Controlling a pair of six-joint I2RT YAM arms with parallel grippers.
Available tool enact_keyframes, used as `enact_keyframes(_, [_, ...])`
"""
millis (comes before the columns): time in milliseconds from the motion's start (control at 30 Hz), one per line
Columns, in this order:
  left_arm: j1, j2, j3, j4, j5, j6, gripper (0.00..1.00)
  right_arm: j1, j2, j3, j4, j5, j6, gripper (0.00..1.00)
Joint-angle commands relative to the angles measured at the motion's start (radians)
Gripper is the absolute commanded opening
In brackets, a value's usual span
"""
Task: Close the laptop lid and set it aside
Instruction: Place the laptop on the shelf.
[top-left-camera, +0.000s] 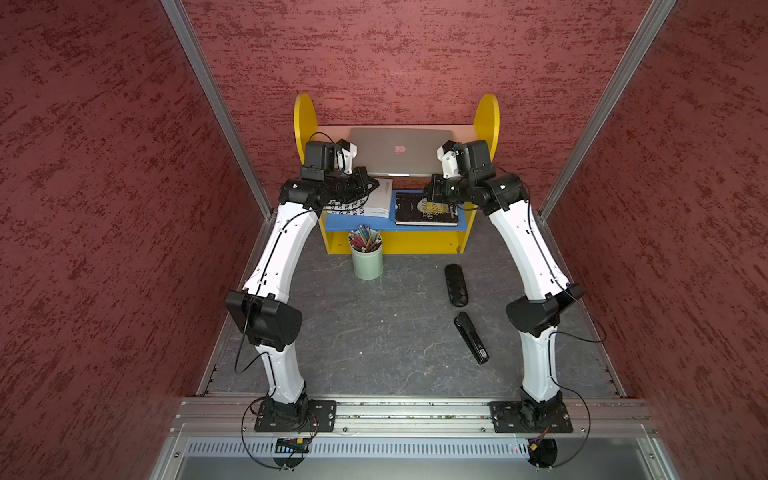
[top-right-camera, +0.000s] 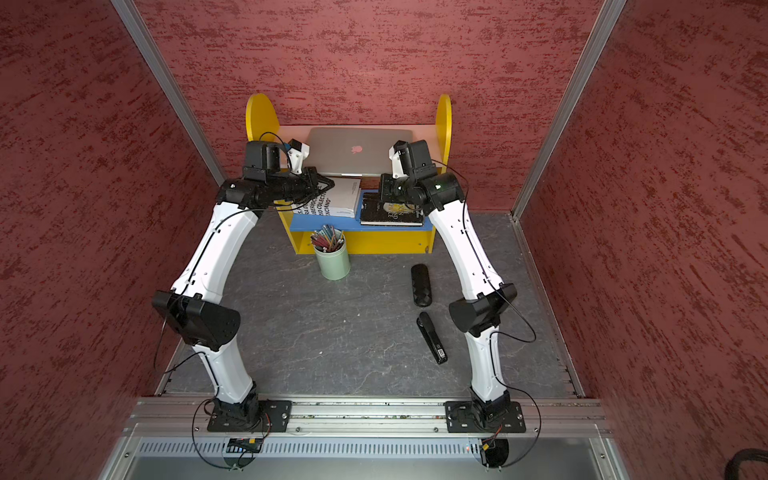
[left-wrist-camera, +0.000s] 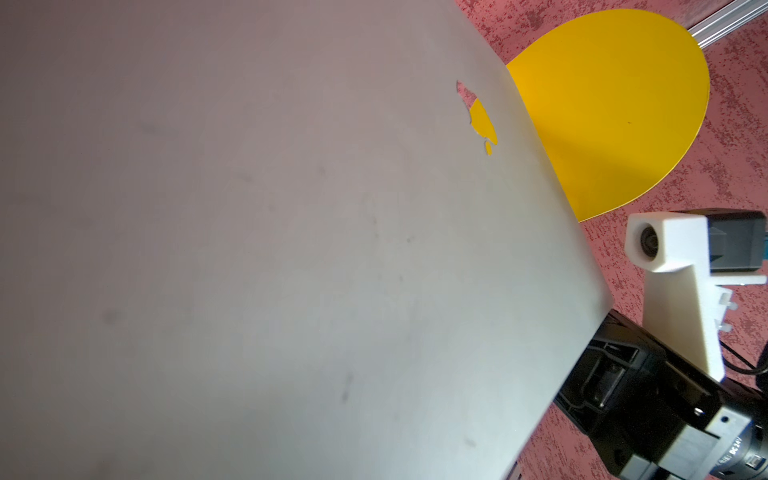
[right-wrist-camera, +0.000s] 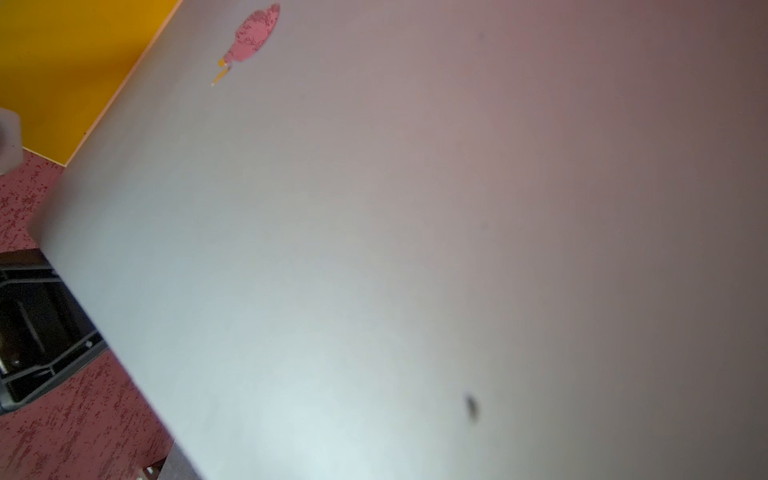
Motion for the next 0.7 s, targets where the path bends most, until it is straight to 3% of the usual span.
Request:
enact_keyframes(0, [-0.002, 0.021, 0.045, 0.009, -0.009, 0.020, 0.00, -0.011, 0.022, 0.041, 0.055, 0.006, -0.023, 0.00])
enact_keyframes(667, [0.011, 0.116, 0.189, 0.008, 0.020, 0.005, 0.00, -0.044, 0.053, 0.073, 0.163, -0.010, -0.060, 0.00])
